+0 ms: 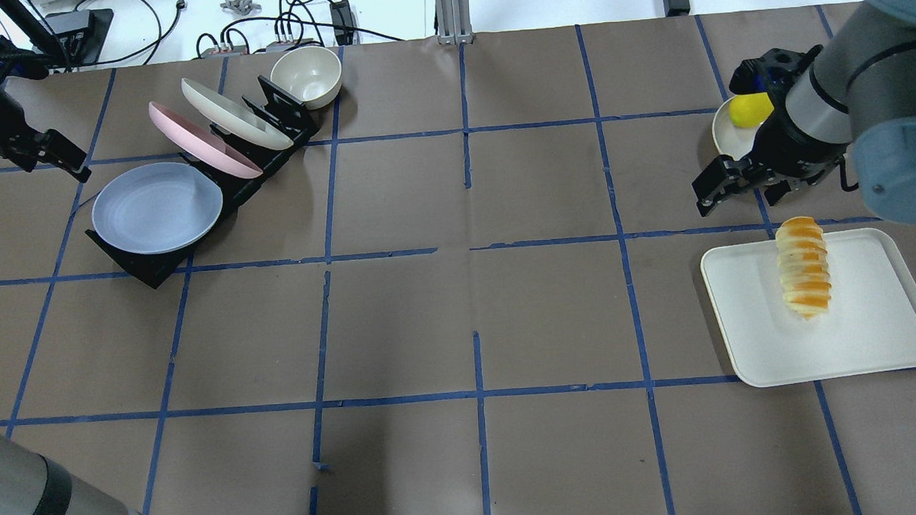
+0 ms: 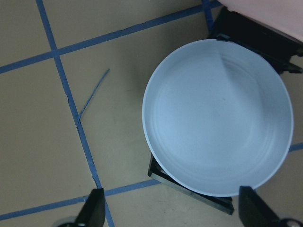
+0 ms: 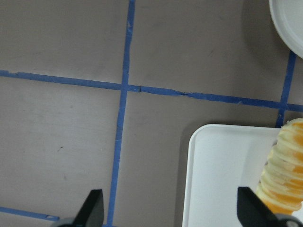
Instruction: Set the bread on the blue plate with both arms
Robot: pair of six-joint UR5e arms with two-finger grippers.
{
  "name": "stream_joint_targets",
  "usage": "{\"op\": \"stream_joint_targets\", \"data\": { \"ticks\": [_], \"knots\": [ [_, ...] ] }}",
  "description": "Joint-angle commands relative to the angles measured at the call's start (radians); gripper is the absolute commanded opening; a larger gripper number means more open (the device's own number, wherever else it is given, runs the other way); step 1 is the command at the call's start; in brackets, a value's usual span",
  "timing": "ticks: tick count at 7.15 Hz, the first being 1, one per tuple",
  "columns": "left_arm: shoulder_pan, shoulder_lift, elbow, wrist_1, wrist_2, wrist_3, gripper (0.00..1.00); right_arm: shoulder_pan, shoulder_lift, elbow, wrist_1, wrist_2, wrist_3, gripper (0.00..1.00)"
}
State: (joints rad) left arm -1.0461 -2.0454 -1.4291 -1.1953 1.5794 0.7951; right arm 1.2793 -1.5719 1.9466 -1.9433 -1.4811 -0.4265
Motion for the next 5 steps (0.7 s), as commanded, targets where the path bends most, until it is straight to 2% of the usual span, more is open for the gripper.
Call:
{"op": "stream_joint_targets", "data": {
  "ticks": [1, 3, 5],
  "knots": [
    [0.018, -0.073, -0.001, 0.033, -0.042, 0.007, 1.00, -0.110, 0.004, 0.127, -0.150, 0.004, -0.125, 1.00],
    [0.034, -0.104, 0.001, 0.034, -0.056, 0.004, 1.00, -0.120, 0.009, 0.211, -0.268, 0.001, -0.161, 1.00],
    [0.038, -0.108, -0.002, 0.034, -0.085, -0.007, 1.00, -0.120, 0.009, 0.236, -0.273, -0.002, -0.159, 1.00]
  ]
}}
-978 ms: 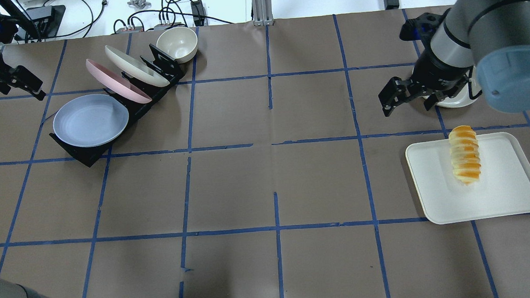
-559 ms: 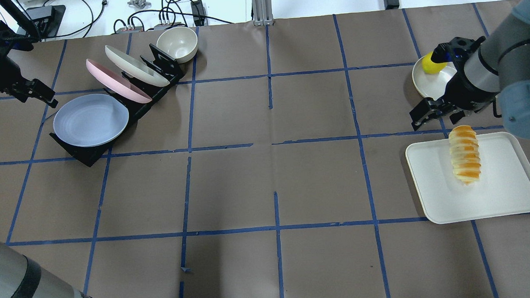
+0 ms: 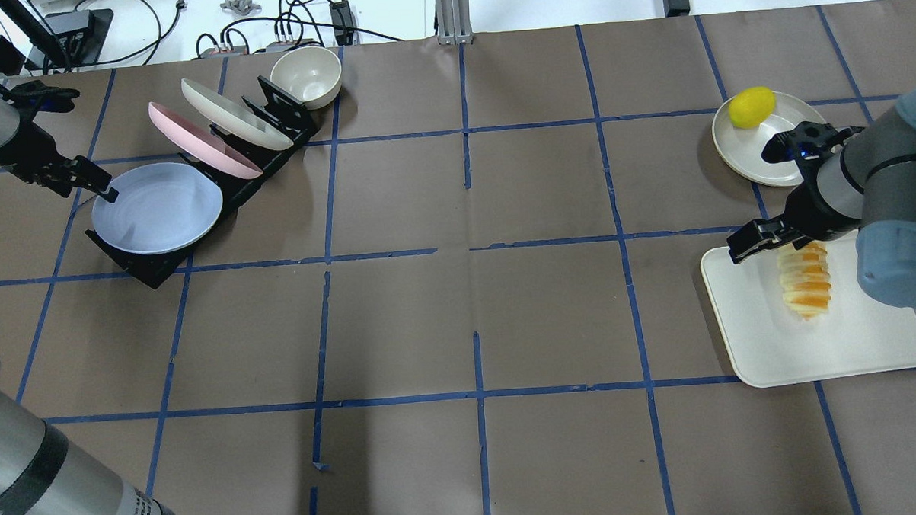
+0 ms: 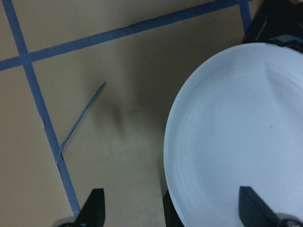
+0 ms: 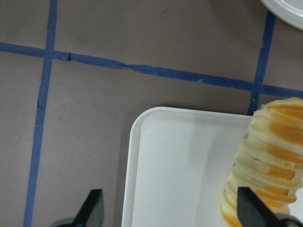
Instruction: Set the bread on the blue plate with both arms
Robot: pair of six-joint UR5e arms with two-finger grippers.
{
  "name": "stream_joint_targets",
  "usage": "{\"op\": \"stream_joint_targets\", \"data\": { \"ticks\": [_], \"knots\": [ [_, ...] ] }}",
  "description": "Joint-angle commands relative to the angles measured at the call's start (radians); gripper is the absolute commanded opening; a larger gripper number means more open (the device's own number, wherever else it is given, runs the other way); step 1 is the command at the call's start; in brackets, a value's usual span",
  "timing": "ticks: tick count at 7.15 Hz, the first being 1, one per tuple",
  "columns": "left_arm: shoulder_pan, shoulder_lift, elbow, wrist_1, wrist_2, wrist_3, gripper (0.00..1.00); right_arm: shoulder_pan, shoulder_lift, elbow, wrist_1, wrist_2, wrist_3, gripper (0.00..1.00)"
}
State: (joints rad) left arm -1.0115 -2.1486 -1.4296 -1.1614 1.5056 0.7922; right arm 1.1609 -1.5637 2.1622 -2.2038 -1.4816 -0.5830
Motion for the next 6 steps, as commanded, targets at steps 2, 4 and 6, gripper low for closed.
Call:
{"op": "stream_joint_targets", "data": {
  "ticks": [2, 4, 6],
  "knots": [
    [0.004, -0.013, -0.002, -0.001, -0.012, -0.005, 1.00, -0.015, 0.004, 0.054, -0.013, -0.002, -0.004, 1.00],
    [0.004, -0.019, -0.002, -0.001, -0.013, -0.008, 1.00, -0.049, 0.071, 0.067, -0.104, -0.002, -0.041, 1.00],
    [0.014, -0.027, -0.021, -0.009, -0.031, -0.031, 0.90, -0.116, 0.065, 0.061, -0.096, -0.005, -0.144, 1.00]
  ]
}}
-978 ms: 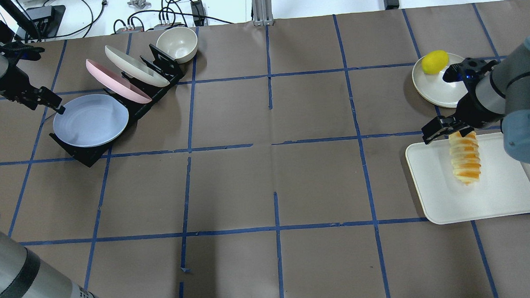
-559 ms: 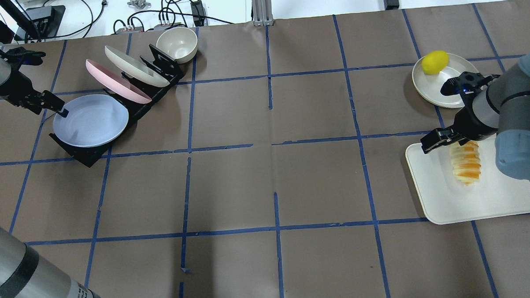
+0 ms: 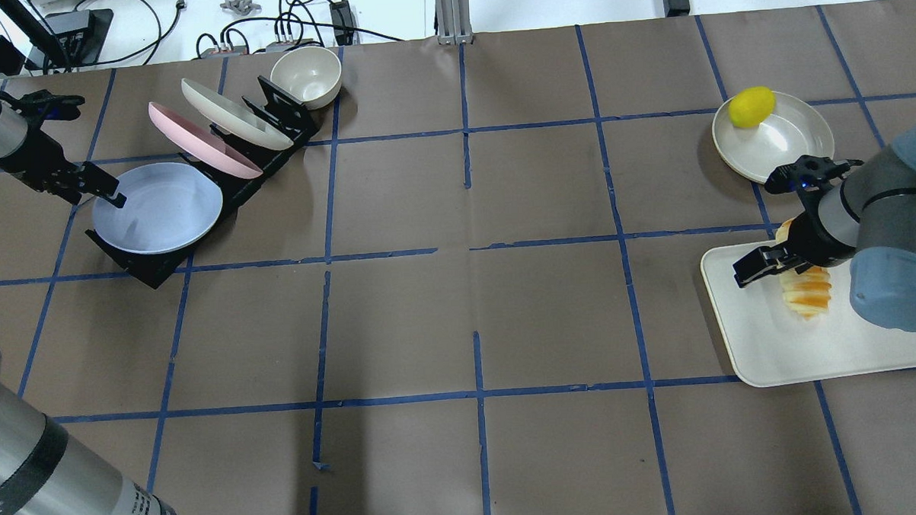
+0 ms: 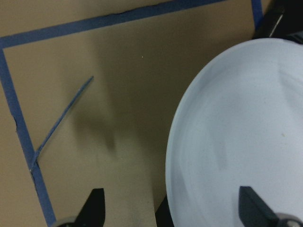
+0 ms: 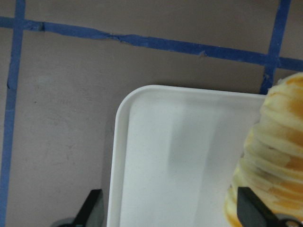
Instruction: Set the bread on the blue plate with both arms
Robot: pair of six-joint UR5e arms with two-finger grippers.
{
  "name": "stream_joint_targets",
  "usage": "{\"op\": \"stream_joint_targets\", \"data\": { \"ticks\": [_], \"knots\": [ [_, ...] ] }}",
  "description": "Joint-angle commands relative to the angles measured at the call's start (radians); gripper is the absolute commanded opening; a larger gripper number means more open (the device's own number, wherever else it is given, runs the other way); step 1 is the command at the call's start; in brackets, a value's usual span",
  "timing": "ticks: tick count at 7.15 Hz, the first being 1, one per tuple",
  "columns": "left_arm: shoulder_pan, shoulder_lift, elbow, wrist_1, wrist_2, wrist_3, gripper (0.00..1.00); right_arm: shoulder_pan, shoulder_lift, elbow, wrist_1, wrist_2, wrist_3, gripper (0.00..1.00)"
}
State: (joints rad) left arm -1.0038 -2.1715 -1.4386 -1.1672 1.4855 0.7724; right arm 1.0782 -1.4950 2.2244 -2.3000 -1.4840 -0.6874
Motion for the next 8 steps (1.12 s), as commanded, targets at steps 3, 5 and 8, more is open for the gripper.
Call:
{"op": "stream_joint_targets", "data": {
  "ticks": [3, 5, 8],
  "knots": [
    [0.011, -0.002, -0.010, -0.011, -0.011, -0.031, 0.64, -0.035, 0.010, -0.012, -0.025, -0.033, -0.136, 1.00],
    [0.010, -0.001, -0.013, -0.015, -0.011, -0.039, 0.38, -0.053, 0.091, -0.049, -0.062, -0.032, -0.194, 1.00],
    [0.010, 0.012, 0.004, -0.016, -0.011, -0.045, 0.17, -0.104, 0.203, -0.048, -0.143, -0.019, -0.212, 0.94]
  ]
}}
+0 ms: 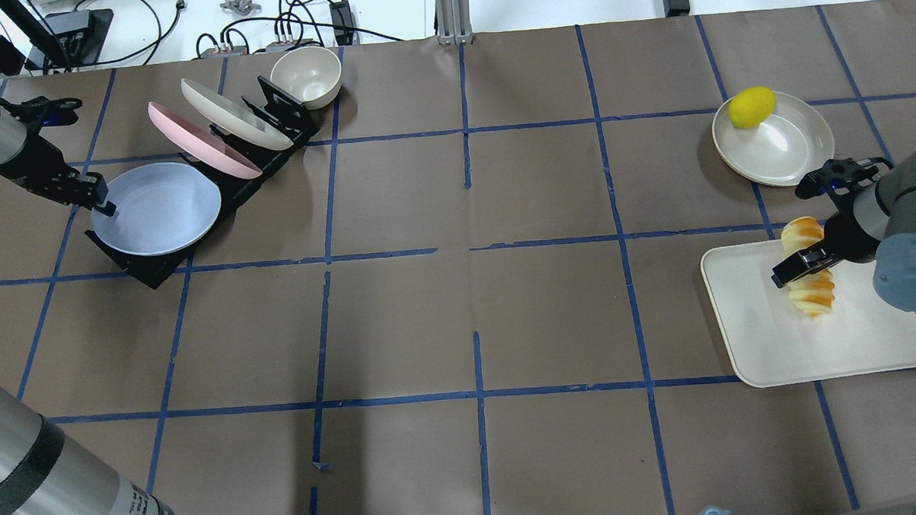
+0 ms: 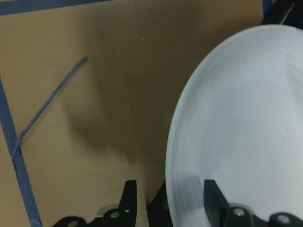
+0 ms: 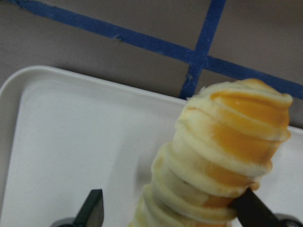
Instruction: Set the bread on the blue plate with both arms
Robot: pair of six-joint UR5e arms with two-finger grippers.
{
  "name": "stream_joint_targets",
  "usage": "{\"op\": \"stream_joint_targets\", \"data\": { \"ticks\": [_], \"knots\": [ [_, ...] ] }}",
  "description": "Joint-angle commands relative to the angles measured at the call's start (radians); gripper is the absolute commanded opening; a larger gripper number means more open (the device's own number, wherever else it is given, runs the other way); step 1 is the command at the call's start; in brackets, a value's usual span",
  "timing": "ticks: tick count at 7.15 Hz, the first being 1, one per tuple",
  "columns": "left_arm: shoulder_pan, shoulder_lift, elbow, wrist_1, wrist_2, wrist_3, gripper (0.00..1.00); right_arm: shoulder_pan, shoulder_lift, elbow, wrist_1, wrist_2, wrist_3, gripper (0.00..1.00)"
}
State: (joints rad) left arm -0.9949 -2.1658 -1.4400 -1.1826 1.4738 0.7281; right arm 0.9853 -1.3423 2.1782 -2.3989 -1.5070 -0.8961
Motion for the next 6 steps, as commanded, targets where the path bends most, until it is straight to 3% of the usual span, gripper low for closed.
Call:
{"op": "stream_joint_targets", "data": {
  "ticks": [1, 2, 3, 4, 6],
  "knots": [
    [-0.002, 0.015, 0.009, -0.008, 0.000, -0.001, 0.17, -0.011, 0.079, -0.001, -0.075, 0.001, -0.003, 0.68],
    [-0.002, 0.024, 0.009, -0.009, 0.000, -0.001, 0.17, -0.010, 0.075, -0.005, -0.069, -0.007, 0.009, 0.38],
    [-0.004, 0.044, 0.009, -0.014, 0.002, -0.001, 0.16, -0.010, 0.065, -0.011, -0.065, -0.015, 0.019, 0.30],
    [-0.004, 0.075, 0.007, -0.040, 0.003, -0.001, 0.15, -0.008, 0.040, -0.024, -0.057, -0.018, 0.026, 0.31],
    [-0.004, 0.165, -0.051, -0.061, 0.016, 0.010, 0.13, 0.002, -0.032, -0.104, 0.131, -0.025, 0.077, 0.31]
  ]
}}
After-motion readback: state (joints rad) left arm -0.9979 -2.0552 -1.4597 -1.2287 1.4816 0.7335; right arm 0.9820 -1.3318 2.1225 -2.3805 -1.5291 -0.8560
